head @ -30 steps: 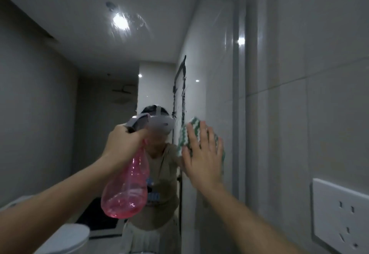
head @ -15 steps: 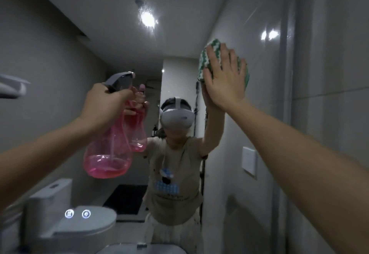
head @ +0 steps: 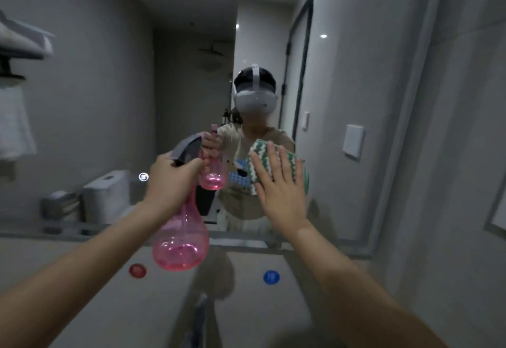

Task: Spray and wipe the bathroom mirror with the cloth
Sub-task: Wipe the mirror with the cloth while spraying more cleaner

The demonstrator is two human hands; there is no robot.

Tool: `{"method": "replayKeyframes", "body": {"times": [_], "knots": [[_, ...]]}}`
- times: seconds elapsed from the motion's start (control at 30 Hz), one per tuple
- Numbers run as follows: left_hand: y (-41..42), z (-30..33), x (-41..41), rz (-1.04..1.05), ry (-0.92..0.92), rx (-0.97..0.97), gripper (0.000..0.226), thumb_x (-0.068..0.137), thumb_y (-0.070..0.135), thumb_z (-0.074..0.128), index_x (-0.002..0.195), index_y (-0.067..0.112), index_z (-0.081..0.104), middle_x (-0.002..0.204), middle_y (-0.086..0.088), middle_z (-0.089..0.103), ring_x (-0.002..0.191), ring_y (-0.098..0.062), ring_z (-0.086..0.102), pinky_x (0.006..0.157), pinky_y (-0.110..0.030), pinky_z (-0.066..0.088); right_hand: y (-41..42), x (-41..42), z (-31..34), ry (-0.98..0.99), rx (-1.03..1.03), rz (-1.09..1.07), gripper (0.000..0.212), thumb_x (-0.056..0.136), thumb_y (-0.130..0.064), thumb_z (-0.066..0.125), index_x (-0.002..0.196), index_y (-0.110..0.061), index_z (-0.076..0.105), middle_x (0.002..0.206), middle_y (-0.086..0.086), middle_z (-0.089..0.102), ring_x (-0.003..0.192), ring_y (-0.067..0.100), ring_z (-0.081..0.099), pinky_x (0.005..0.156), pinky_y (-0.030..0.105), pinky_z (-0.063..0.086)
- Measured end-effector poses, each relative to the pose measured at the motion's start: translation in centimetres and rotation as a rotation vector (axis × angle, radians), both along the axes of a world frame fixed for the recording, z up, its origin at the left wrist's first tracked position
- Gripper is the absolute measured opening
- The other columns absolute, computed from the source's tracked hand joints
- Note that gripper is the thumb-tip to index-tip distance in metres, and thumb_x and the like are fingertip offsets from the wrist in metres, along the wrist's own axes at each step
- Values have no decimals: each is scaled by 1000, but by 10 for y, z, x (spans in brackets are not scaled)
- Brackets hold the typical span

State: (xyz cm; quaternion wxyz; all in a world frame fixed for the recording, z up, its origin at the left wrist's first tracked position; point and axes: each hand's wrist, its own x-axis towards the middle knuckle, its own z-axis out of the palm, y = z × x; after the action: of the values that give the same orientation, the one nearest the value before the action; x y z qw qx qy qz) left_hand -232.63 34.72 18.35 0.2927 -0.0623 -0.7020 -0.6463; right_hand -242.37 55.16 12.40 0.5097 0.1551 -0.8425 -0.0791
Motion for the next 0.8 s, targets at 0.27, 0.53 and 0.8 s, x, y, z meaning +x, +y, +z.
{"method": "replayKeyframes", "body": {"times": [0.27,0.53,0.8], "knots": [[-34,21,-8,63,108,-87,22,79,8,62,66,26,63,54,10,58,53,-7,50,57,-30,42,-36,-10,68,79,36,90,56,97,-36,36,149,-26,21,156,10,18,144,28,16,115,50,9],[-80,104,-5,255,363,-437,41,61,51,54,85,19,65,72,2,64,63,1,55,67,-26,47,-106,-20,237,166,192,54,56,99,-44,24,151,-32,6,159,6,4,146,26,4,114,47,-4],[-115,119,-6,396,391,-412,16,80,14,61,93,6,67,91,-22,68,76,-19,56,73,-42,51,-131,-21,250,181,78,110,56,98,-40,25,151,-31,10,159,8,7,146,27,5,115,49,-3]]}}
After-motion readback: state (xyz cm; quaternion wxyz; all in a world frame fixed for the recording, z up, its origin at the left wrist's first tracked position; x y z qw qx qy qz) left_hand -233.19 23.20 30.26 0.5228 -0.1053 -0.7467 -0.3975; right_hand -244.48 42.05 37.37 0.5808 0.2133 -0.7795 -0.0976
